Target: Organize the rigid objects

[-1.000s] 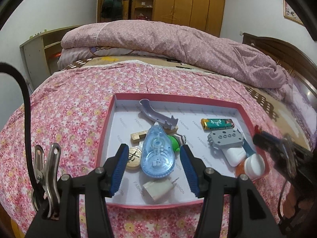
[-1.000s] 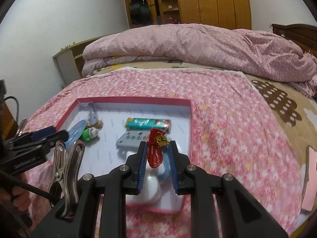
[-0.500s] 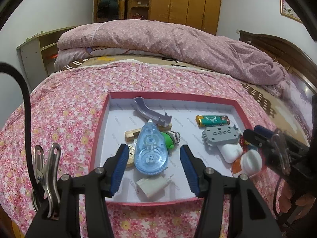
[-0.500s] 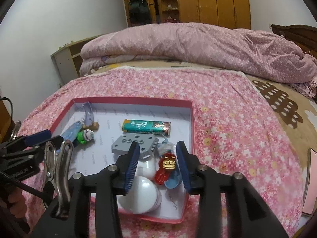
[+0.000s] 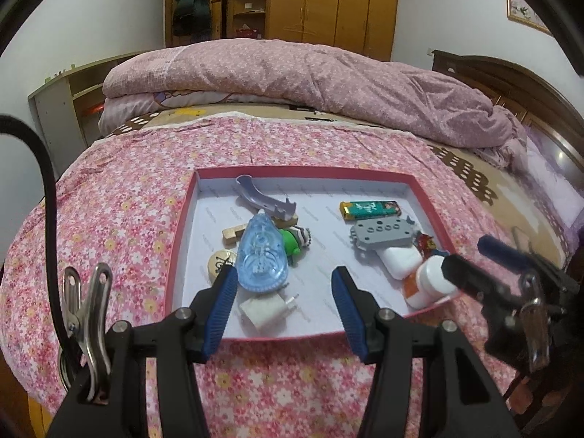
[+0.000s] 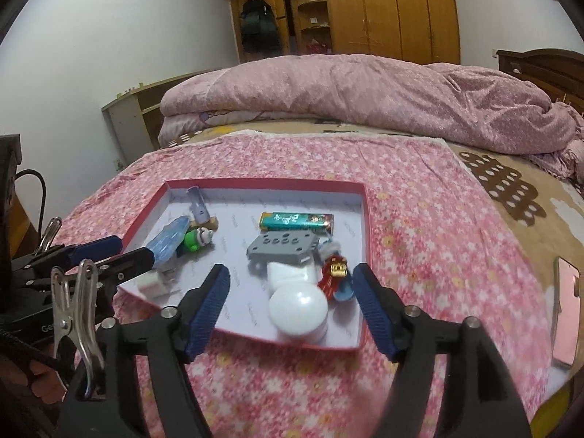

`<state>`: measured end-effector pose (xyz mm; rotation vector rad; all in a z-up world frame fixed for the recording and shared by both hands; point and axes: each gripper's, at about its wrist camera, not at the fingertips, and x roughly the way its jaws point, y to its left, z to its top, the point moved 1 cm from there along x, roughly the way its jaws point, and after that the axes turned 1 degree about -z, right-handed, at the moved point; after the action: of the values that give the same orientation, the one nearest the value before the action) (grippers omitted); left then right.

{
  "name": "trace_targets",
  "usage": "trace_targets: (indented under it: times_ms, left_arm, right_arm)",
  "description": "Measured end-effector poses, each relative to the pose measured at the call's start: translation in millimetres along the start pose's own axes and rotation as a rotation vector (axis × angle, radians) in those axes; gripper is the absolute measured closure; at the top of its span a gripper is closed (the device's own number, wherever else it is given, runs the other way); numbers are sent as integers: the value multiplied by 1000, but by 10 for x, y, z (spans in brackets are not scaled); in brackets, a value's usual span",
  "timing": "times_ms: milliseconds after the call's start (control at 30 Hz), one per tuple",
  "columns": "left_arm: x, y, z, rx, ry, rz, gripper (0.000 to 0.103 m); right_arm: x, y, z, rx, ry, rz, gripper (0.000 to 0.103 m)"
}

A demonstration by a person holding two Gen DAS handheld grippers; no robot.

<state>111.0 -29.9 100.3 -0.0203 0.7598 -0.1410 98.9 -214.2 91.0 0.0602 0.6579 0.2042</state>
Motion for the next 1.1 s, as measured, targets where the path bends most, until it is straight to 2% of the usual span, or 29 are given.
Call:
trace_targets:
  times_ms: [400, 533, 633, 733, 1100]
  left_arm:
    - [-280, -13, -273, -25, 18, 11, 46]
    - [-319, 50, -474, -70, 67, 40, 46]
    - [-339, 83, -609, -68, 82, 53, 46]
    - [-328, 100, -742, -81, 112, 47, 46]
    - [-73, 84, -1068, -66, 258, 93, 46]
  right_arm:
    - [-319, 102, -287, 47, 35, 6, 28]
    - [-348, 134, -420, 78, 96, -21, 28]
    - [-376, 153, -558, 75, 139, -19, 28]
    - [-370, 171, -700, 67, 178, -41, 28]
    - [-171, 237, -946, 60, 279, -76, 28]
